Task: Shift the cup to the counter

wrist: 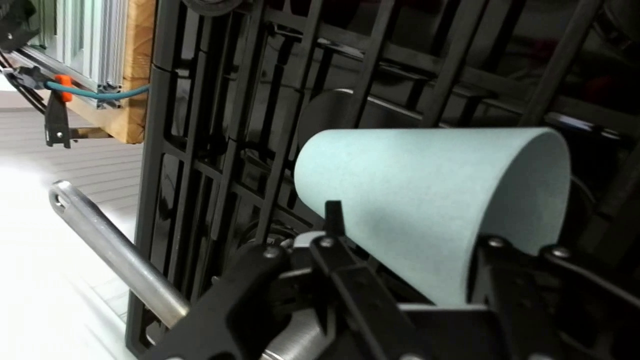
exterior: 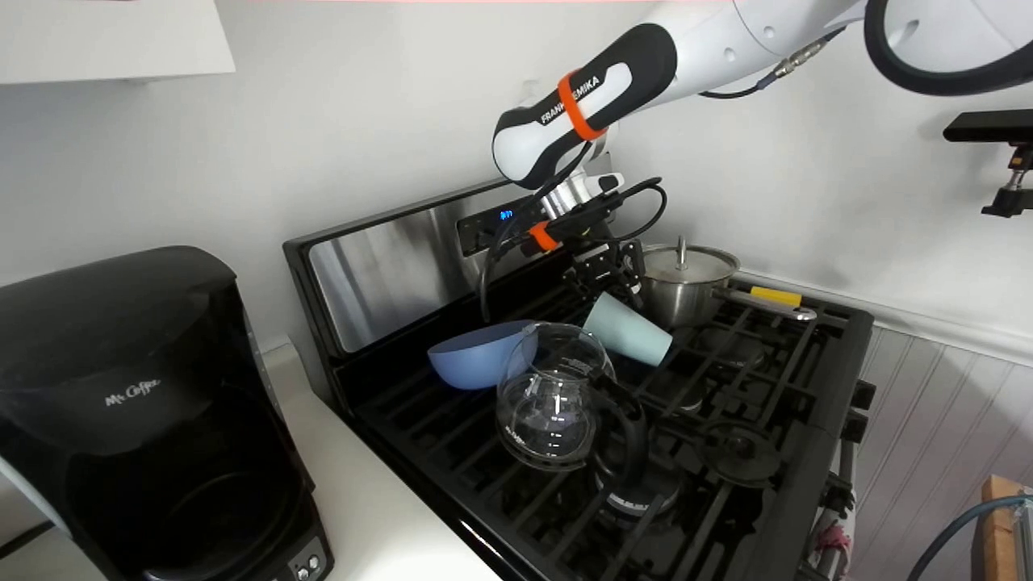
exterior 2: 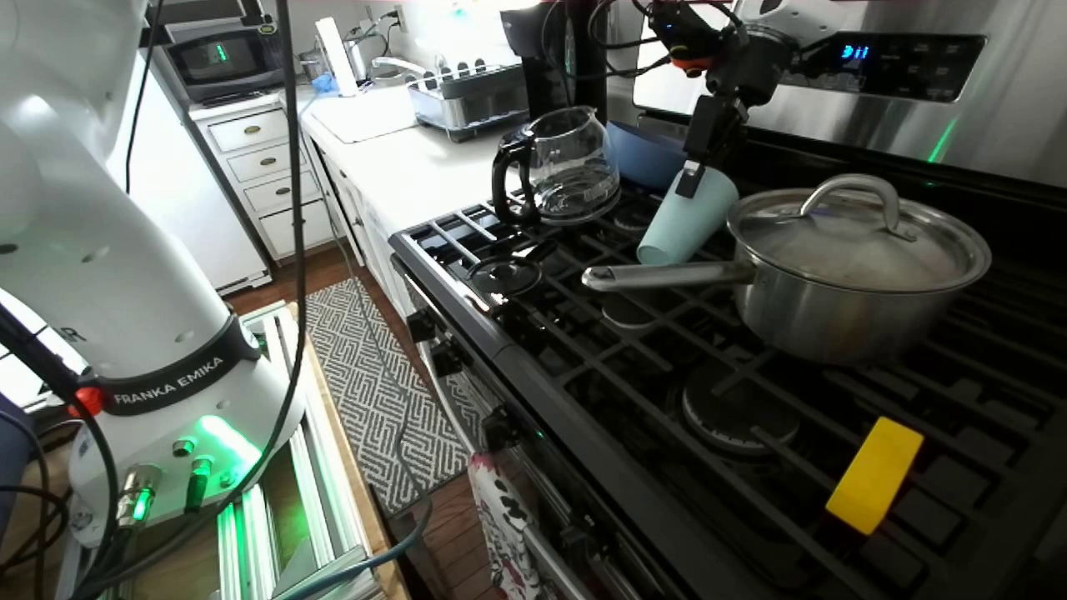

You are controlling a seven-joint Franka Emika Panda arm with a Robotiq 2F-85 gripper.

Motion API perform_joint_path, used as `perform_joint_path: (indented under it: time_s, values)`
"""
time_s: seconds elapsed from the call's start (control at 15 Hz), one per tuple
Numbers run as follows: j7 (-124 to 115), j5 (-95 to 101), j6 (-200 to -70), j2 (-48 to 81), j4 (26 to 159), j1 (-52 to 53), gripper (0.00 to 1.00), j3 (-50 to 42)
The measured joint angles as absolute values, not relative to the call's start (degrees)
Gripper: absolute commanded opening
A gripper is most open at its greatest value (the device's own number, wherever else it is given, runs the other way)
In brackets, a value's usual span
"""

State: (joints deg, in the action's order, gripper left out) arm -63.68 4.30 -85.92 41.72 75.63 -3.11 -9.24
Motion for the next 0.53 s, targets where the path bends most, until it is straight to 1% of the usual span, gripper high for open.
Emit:
perform_joint_path:
  time_s: [0.2, 0.33, 0.4, 0.53]
  values:
    - [-63.63, 4.87, -85.22, 41.73, 75.40, -2.97, 0.01, -9.26]
    - [-63.14, 5.67, -84.64, 41.68, 75.00, -2.91, 0.00, -9.36]
    - [-62.50, 6.24, -83.98, 41.55, 74.79, -2.88, 0.02, -9.43]
    - [-60.74, 7.28, -83.40, 40.83, 74.77, -2.88, 0.02, -9.48]
